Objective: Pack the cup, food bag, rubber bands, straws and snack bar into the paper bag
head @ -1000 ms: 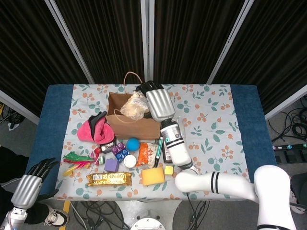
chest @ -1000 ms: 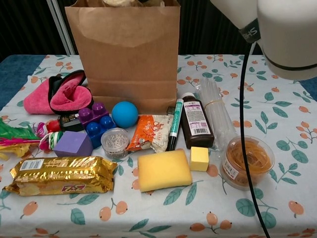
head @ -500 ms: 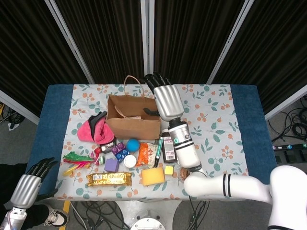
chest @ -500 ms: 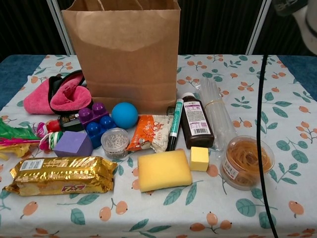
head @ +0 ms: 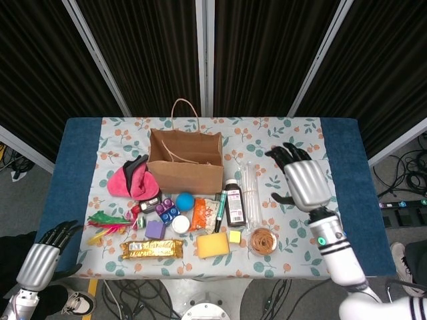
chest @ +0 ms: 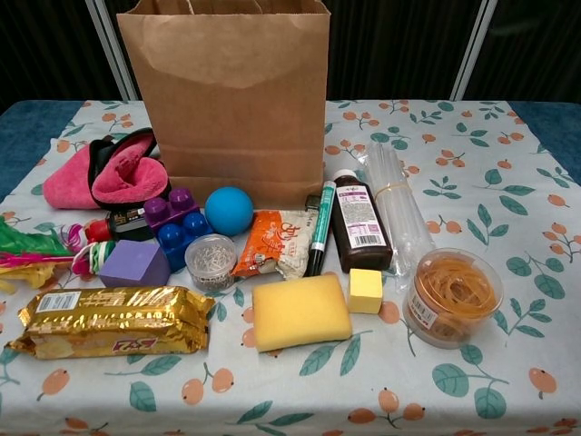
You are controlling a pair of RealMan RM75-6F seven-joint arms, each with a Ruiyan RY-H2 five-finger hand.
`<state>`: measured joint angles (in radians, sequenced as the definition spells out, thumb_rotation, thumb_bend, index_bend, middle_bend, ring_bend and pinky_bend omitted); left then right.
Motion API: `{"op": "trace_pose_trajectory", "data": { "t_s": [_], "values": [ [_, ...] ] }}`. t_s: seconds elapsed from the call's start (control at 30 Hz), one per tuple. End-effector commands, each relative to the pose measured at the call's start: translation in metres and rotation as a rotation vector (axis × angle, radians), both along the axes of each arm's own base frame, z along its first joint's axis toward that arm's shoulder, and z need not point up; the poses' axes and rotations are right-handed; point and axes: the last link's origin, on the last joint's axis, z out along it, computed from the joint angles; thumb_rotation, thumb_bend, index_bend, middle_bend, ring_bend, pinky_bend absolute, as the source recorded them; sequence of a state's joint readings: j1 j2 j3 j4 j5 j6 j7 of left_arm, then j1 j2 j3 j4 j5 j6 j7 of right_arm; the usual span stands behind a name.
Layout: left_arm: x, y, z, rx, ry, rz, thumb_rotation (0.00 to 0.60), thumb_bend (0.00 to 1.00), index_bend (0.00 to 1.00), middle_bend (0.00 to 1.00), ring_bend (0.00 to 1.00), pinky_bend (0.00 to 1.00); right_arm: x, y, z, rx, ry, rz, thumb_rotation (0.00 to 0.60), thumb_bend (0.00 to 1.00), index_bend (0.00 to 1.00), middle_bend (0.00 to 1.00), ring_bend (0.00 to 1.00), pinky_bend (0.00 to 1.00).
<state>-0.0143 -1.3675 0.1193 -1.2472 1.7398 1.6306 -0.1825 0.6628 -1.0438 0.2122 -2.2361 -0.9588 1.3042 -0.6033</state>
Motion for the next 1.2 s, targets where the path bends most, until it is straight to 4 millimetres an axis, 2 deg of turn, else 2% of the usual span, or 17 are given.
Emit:
{"op": "trace_pose_trajectory", "data": {
  "t_s": [0.03, 0.2, 0.4, 0.7, 1.2],
  "values": [
    [0.000, 0.000, 0.000, 0.000, 0.003, -0.001, 0.600, 0.09, 0.22, 0.23, 0.15, 0.24, -0.052, 0.036, -0.003, 0.135, 0.088, -0.088, 0.600, 0.00, 0.21, 0.19, 0.10, 0.21],
    [0.000, -0.001, 0.000, 0.001, 0.006, -0.004, 0.600, 0.09, 0.22, 0.23, 0.15, 0.24, -0.091, 0.052, -0.020, 0.260, 0.170, -0.141, 0.600, 0.00, 0.20, 0.17, 0.09, 0.20],
    [0.000, -0.001, 0.000, 0.004, 0.006, -0.007, 0.600, 0.09, 0.22, 0.23, 0.15, 0.24, -0.110, 0.064, -0.051, 0.386, 0.205, -0.157, 0.600, 0.00, 0.18, 0.16, 0.07, 0.19],
    [0.000, 0.000, 0.002, 0.013, 0.003, -0.007, 0.600, 0.09, 0.22, 0.23, 0.15, 0.24, -0.103, 0.072, -0.089, 0.458, 0.193, -0.108, 0.600, 0.00, 0.15, 0.14, 0.05, 0.16],
    [0.000, 0.000, 0.003, 0.025, 0.011, -0.019, 0.600, 0.09, 0.22, 0.23, 0.15, 0.24, -0.090, 0.066, -0.127, 0.427, 0.184, -0.021, 0.600, 0.00, 0.13, 0.12, 0.03, 0.14]
  ]
}}
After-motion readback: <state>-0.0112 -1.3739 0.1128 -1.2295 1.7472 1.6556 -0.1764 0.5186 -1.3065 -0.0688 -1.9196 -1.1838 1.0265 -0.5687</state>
